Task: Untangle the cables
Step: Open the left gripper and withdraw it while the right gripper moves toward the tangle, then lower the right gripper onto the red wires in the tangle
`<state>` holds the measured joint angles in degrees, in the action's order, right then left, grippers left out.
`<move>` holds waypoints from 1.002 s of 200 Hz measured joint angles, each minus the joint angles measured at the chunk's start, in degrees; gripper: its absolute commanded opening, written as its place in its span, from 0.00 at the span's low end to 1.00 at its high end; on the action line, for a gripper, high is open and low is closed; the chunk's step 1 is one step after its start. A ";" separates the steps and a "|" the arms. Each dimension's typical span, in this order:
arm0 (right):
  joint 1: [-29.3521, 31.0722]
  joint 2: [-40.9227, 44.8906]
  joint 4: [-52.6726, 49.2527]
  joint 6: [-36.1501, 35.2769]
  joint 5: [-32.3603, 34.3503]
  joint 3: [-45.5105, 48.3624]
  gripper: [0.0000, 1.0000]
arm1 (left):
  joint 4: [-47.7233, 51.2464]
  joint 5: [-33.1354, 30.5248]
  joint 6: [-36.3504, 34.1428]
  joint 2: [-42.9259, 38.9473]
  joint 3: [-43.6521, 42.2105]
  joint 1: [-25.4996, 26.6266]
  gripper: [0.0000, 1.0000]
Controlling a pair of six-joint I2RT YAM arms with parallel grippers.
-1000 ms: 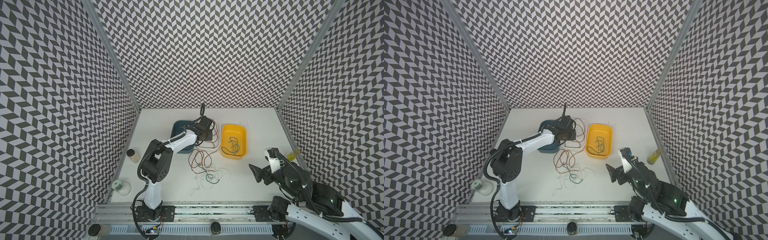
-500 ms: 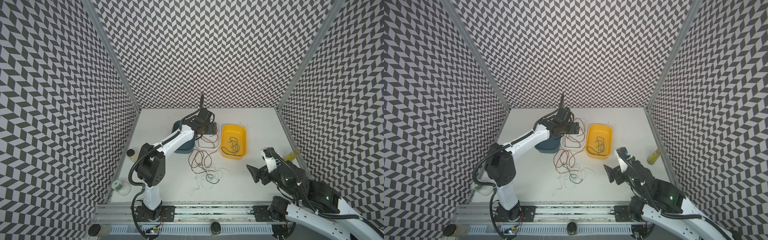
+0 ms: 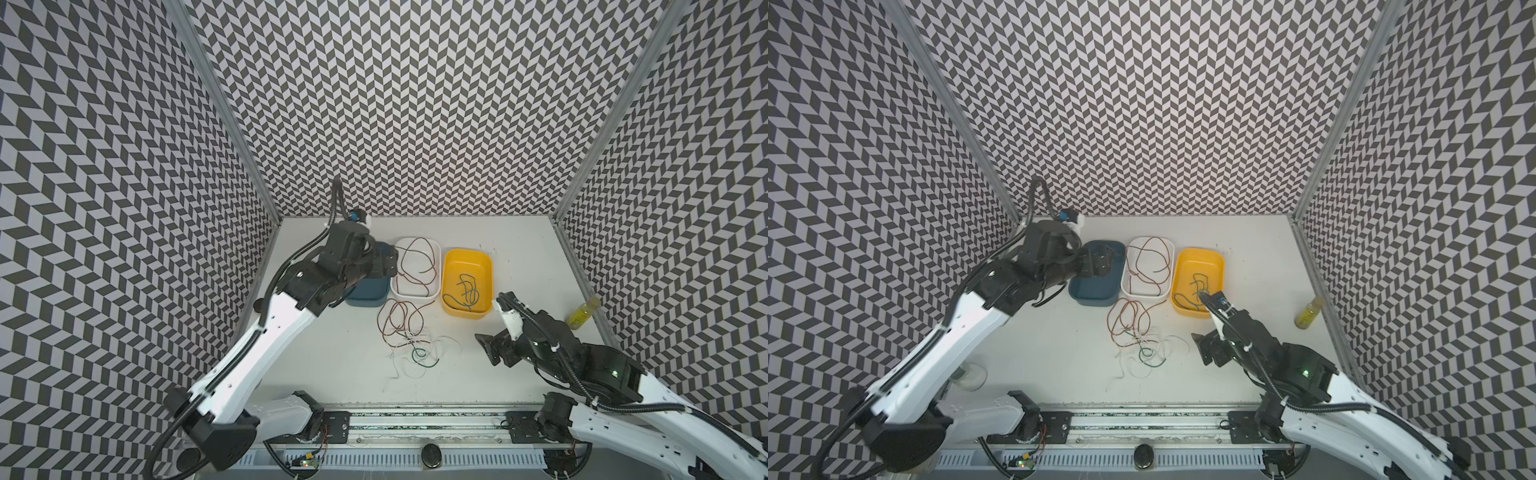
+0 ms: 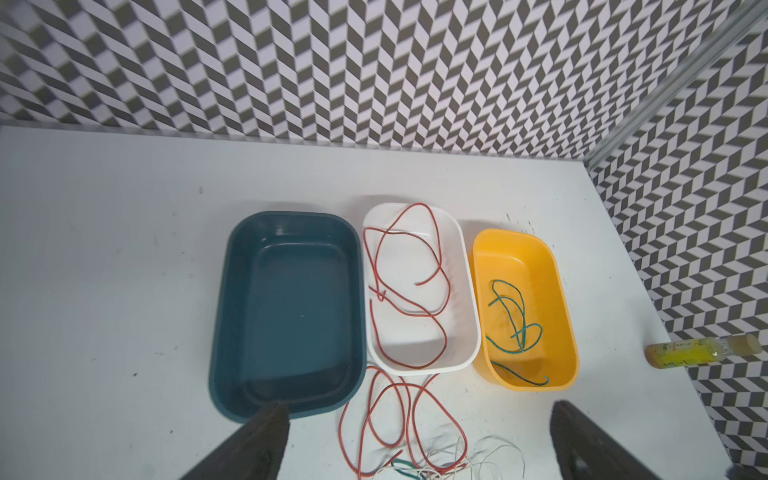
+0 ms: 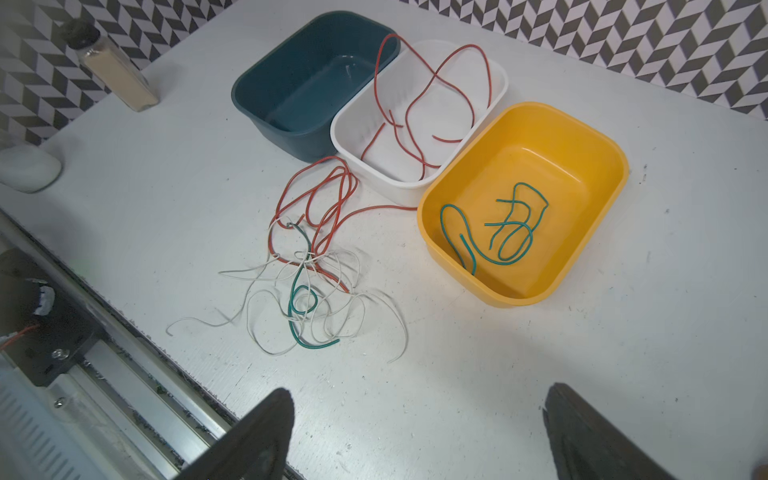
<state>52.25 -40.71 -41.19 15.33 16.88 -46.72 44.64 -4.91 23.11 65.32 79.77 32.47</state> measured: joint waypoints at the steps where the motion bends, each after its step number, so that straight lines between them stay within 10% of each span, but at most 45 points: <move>1: 0.00 -0.15 0.07 0.04 -0.07 0.00 0.93 | 0.07 -0.09 -0.02 -0.33 -0.22 -0.02 1.00; 59: 0.15 -17.07 7.23 1.53 -4.33 -2.93 0.92 | 6.45 -9.64 -0.33 -20.87 -16.72 -0.17 1.00; 146: 0.09 -40.37 11.43 3.17 -6.58 -13.94 0.86 | 6.97 -16.41 1.42 -30.03 -31.87 -0.20 1.00; 200: -1.90 -51.56 11.58 3.19 -10.54 -21.38 0.53 | 6.56 -16.74 2.23 -30.64 -32.39 -0.20 1.00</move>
<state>50.35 -92.27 -29.61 18.52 6.35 -68.10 51.20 -21.65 25.34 34.68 47.37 32.27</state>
